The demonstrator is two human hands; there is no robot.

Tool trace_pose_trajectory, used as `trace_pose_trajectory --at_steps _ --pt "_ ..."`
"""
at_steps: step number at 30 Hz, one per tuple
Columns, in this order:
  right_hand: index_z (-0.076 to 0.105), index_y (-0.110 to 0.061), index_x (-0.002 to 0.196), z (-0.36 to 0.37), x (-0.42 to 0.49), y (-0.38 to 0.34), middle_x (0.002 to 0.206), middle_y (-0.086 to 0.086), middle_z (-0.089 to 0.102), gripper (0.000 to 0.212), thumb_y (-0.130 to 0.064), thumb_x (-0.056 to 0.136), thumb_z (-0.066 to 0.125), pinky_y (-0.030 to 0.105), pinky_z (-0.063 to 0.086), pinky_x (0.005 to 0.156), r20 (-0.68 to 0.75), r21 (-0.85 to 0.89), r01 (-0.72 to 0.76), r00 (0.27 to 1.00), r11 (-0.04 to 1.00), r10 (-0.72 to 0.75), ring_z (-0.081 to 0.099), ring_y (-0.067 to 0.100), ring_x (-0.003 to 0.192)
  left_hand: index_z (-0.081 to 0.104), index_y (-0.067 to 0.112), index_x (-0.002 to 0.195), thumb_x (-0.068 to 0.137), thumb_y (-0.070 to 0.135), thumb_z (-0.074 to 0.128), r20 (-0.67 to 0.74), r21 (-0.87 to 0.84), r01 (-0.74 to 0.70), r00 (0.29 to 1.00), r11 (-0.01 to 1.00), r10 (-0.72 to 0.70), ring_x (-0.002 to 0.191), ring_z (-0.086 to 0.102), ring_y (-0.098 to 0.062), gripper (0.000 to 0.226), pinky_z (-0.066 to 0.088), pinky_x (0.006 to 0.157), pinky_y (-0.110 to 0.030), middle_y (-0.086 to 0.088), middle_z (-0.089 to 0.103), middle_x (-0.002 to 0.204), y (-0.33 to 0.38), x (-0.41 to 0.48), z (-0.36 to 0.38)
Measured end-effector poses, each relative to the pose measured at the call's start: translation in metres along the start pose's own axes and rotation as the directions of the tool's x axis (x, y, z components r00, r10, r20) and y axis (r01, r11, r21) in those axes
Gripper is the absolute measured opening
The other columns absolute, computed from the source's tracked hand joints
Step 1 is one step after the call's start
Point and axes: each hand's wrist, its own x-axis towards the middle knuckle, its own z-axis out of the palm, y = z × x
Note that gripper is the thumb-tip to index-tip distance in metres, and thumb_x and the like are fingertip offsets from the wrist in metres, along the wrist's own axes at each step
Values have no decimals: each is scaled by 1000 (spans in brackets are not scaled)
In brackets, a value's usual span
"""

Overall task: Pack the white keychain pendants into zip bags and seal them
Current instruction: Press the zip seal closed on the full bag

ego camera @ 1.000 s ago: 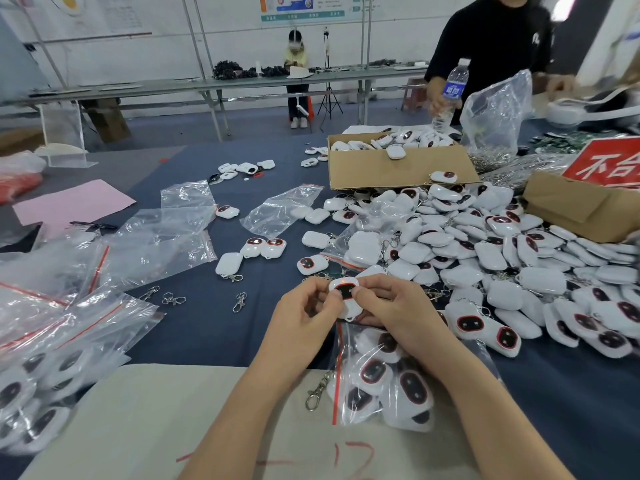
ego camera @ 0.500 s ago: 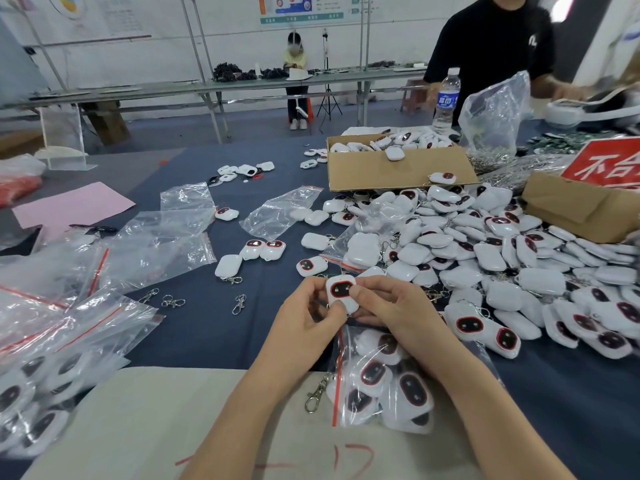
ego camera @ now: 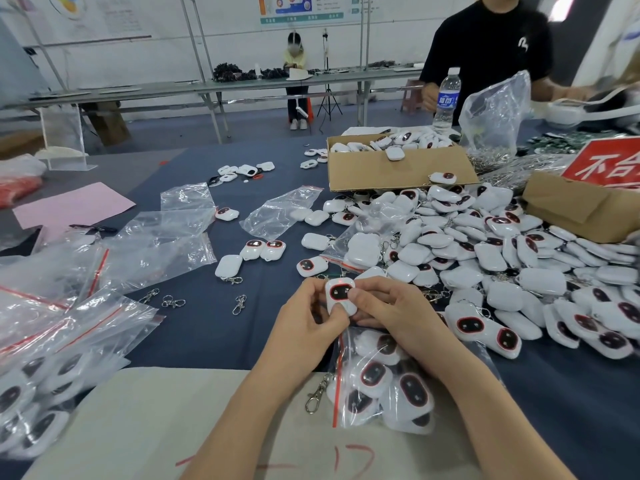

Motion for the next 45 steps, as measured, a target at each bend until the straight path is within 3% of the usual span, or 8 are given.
trace_pose_trajectory --at_steps 4,12,19,24,28,35,41,45 --pt "71 -20 105 -1 0 1 92 2 79 11 -20 95 68 22 60 76 6 19 10 1000 1000 -10 75 15 85 62 41 100 94 28 67 -38 36 -45 998 998 46 81 64 -21 14 54 73 -32 7 71 90 -1 0 2" --pt "68 -33 111 0 -3 -3 103 -3 78 21 -28 91 70 24 60 80 67 -1 86 994 996 -86 73 12 101 67 40 112 97 18 65 -103 209 -220 964 953 245 99 62 -4 27 45 79 -8 17 57 111 -2 -1 2" --pt "68 -27 114 0 -3 -3 103 -2 78 36 -42 82 71 25 60 82 68 -7 91 994 996 -90 73 12 101 68 40 110 96 14 66 -114 212 -237 958 948 265 98 63 -4 30 46 77 -8 19 55 109 -1 -2 2" --pt "67 -18 113 -2 -2 -1 102 7 78 22 -21 92 69 36 59 92 70 76 62 995 995 -67 72 25 105 65 41 115 94 15 67 -88 98 -226 968 969 234 101 65 -6 33 51 81 -13 15 54 116 2 -3 3" --pt "73 -28 96 -3 -4 -4 102 10 78 16 -34 81 72 27 59 87 72 133 53 995 990 -63 74 22 101 68 30 112 97 14 65 -65 76 -194 978 978 199 103 66 -7 23 53 84 -19 15 63 113 4 -3 2" --pt "74 -31 81 -3 -3 -2 94 19 76 6 -28 76 73 27 60 85 45 208 61 996 976 -72 73 20 89 69 26 112 96 14 67 -66 61 -180 981 982 184 100 66 -7 20 50 82 -15 14 67 111 6 -4 2" --pt "60 -9 109 -4 -4 1 114 8 76 19 2 94 63 27 56 92 118 182 24 992 983 -46 71 23 108 64 34 122 99 20 64 -18 -13 -65 998 998 65 103 65 -9 27 51 90 -23 12 65 123 6 -3 -2" --pt "56 -11 126 -3 -6 -2 119 6 74 40 7 92 63 35 54 100 126 199 -34 992 979 8 69 23 114 62 35 125 95 14 69 -34 -35 -6 999 999 5 96 64 -8 37 50 85 -15 8 64 123 6 -1 -3"
